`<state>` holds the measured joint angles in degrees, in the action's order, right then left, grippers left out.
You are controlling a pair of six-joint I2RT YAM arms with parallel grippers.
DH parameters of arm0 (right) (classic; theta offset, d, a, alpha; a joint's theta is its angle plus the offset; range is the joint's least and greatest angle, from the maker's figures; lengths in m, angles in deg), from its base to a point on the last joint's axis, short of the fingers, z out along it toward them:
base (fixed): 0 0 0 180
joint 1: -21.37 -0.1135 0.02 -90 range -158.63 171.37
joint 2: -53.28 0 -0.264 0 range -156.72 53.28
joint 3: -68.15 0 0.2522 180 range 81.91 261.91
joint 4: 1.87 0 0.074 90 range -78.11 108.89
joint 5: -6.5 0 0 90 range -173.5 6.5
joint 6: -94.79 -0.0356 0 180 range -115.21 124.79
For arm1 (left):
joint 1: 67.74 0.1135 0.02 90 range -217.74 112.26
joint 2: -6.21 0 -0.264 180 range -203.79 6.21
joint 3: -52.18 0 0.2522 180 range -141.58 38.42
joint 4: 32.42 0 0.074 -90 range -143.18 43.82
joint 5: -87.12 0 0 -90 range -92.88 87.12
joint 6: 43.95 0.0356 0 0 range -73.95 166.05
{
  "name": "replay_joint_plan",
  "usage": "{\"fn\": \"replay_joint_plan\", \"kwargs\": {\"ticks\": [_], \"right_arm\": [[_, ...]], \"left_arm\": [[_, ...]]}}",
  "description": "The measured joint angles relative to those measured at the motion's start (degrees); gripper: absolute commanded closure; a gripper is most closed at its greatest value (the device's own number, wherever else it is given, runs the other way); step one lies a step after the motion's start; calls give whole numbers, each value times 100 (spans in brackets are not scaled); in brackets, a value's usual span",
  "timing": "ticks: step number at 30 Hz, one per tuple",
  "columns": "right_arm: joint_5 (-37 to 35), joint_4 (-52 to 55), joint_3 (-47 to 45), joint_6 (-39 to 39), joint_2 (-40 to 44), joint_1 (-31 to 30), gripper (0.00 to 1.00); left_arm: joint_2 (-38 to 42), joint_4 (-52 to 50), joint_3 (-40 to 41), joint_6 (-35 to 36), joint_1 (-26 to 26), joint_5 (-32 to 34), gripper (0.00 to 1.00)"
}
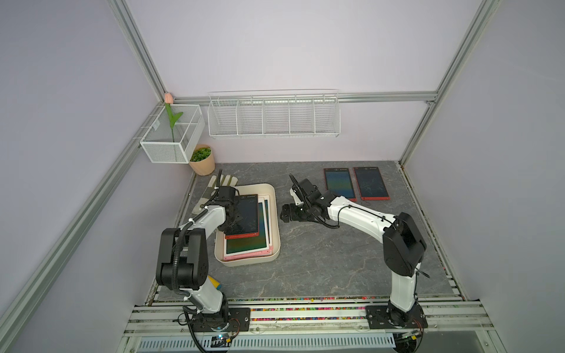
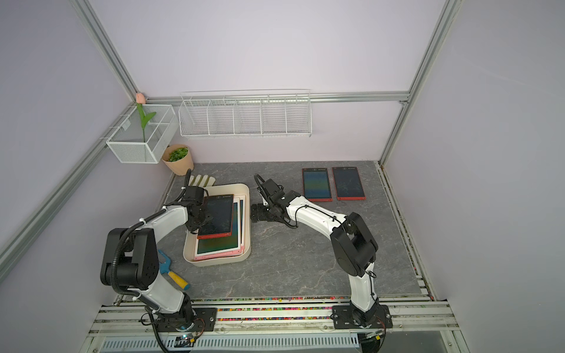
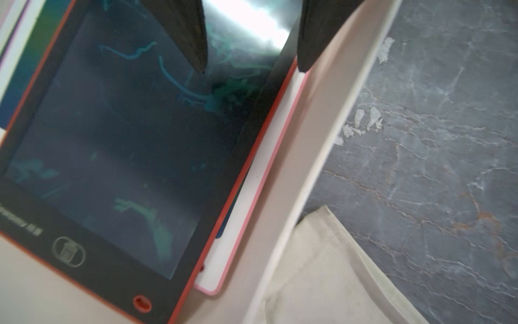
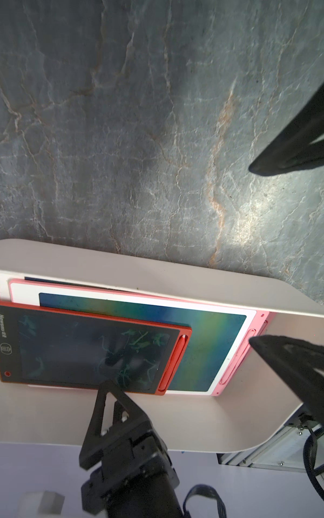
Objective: Take out the writing tablet from the storage box
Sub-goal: Pick up the writing tablet from the storage box.
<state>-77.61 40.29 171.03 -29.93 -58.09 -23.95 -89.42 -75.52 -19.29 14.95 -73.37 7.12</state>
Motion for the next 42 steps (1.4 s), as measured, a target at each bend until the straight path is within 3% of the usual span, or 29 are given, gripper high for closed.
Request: {"fn": "replay_joint_plan", "kwargs": {"ticks": [14, 42], "right_arm": [[181, -275, 0, -92, -111, 0, 12], [363, -385, 269, -131, -442, -66, 13]], "left_arm": [[-63, 275, 79, 42, 96, -22, 46], [68, 839, 367, 249, 376, -1449, 45]]}}
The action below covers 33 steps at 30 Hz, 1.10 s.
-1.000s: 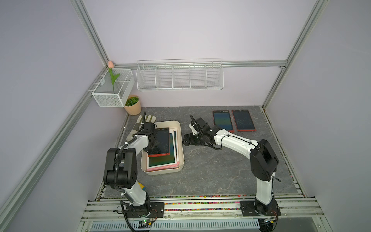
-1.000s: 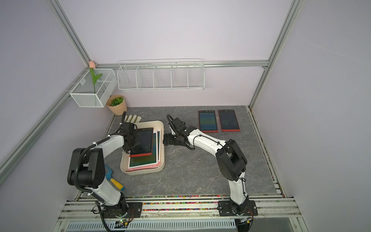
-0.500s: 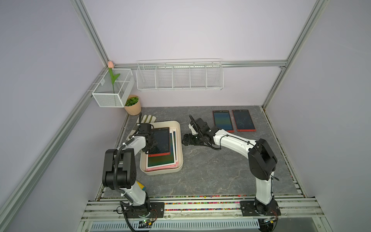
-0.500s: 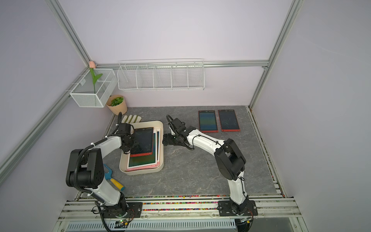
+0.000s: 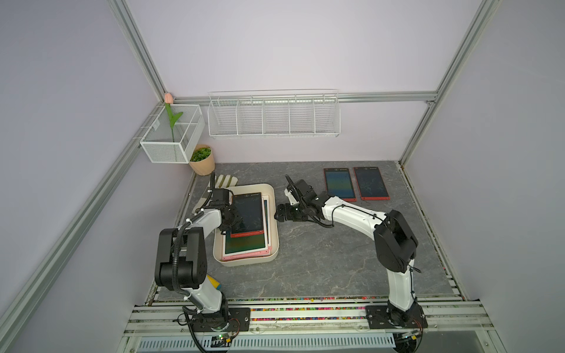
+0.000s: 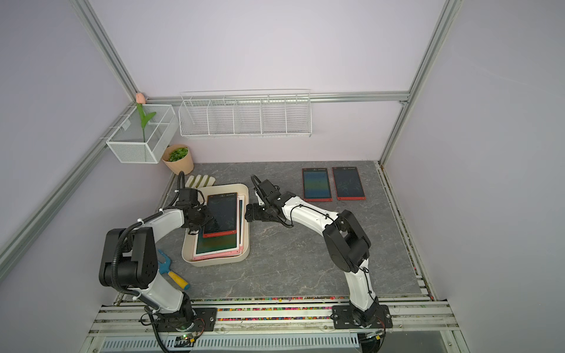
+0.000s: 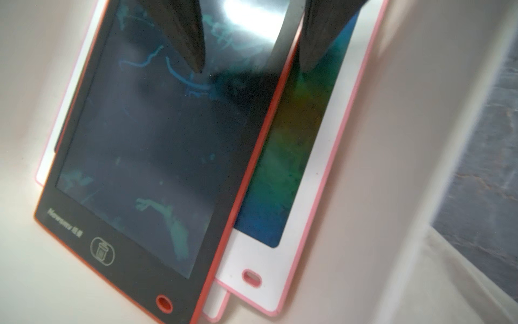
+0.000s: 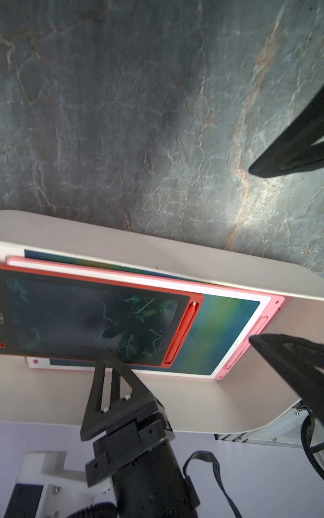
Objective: Take out the writing tablet from the storage box
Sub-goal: Pick up the writing tablet from the storage box.
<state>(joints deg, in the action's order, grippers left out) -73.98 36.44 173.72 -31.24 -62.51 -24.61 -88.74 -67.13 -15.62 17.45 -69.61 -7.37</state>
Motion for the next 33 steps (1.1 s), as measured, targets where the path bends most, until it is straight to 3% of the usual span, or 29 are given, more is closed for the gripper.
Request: {"fn": "replay_joint_plan", "kwargs": {"ticks": [23, 33], "right_arm": [[234, 0, 673, -120, -813, -264, 18], [256, 9, 962, -208, -1191, -365, 21]], "left_arm": [[57, -28, 87, 280, -13, -734, 48], [221, 188, 334, 299, -13, -1414, 50]]}}
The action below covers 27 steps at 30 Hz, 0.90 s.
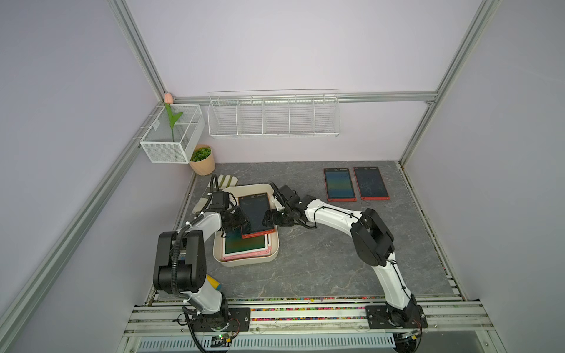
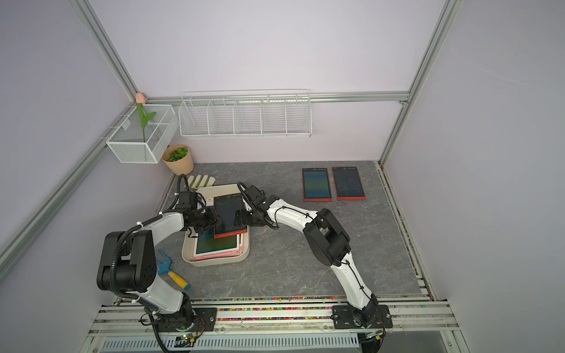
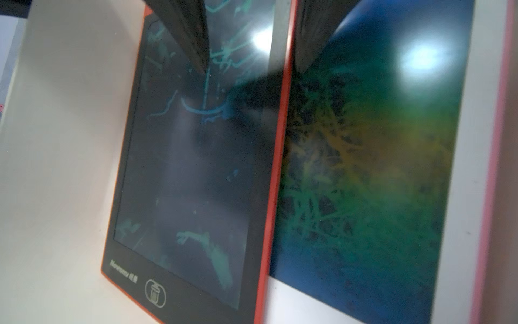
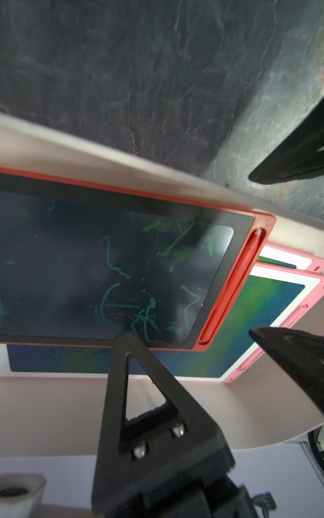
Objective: Take out the writing tablet from the storage box
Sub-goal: Pick up the writing tablet from the storage box.
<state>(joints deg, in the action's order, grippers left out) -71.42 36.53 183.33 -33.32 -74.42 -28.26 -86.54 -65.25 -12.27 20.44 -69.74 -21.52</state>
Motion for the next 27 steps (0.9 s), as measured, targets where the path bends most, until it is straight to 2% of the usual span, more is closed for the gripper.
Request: {"fn": "replay_joint_plan", "kwargs": {"ticks": [8, 20, 27], "right_arm": [[2, -4, 7, -105, -26, -35, 21], [-26, 13, 4, -138, -26, -7, 21], [11, -90, -63, -181, -26, 26, 22]], "left_arm": [[160, 101, 186, -26, 7, -304, 53], [581, 125, 236, -120, 13, -535, 62], [776, 256, 304, -129, 7, -922, 66]]}}
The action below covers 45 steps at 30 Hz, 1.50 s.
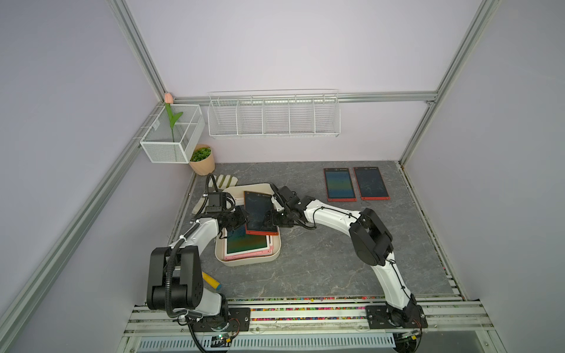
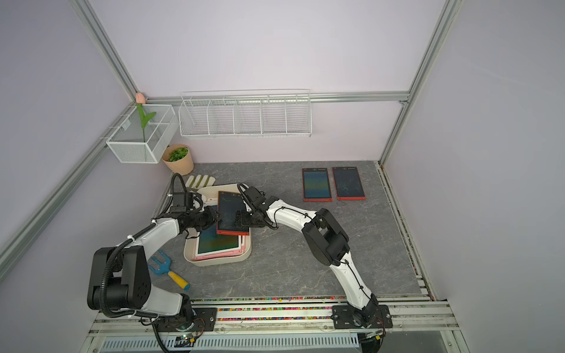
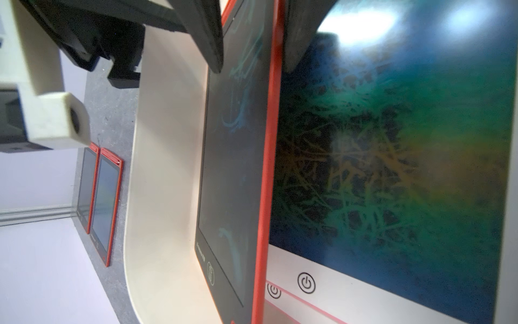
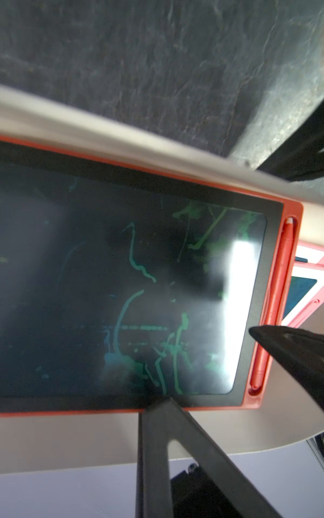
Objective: Take out the writing tablet from the storage box
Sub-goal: Pick up the writing tablet from the storage box.
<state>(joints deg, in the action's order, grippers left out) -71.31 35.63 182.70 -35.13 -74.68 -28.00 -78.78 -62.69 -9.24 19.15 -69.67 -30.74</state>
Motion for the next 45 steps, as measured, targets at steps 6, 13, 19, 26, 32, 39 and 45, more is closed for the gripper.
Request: {"fn": "replay_joint_plan", "kwargs": {"ticks": [6, 13, 19, 26, 32, 39, 45], "right_arm": [[136, -214, -205, -46, 0, 44, 22], [238, -367, -439, -61, 11, 155, 22], [264, -426, -625, -59, 173, 249, 22], [269, -490, -728, -55, 503, 302, 21], [376, -586, -970, -15, 754, 393, 21], [544, -616, -1419, 116, 1211, 664, 19], [573, -645, -1781, 203, 1816, 839, 17]], "left_arm": [[-9, 66, 59, -7, 0, -151, 69], [-35, 125, 70, -11, -7, -203, 73], [-245, 216, 70, -48, -7, -229, 80], [-337, 348, 68, -52, -4, -376, 86], [-295, 546, 55, -96, -7, -743, 93], [-293, 501, -4, -103, -4, -817, 95], [-120, 251, -116, -87, -4, -800, 96]]}}
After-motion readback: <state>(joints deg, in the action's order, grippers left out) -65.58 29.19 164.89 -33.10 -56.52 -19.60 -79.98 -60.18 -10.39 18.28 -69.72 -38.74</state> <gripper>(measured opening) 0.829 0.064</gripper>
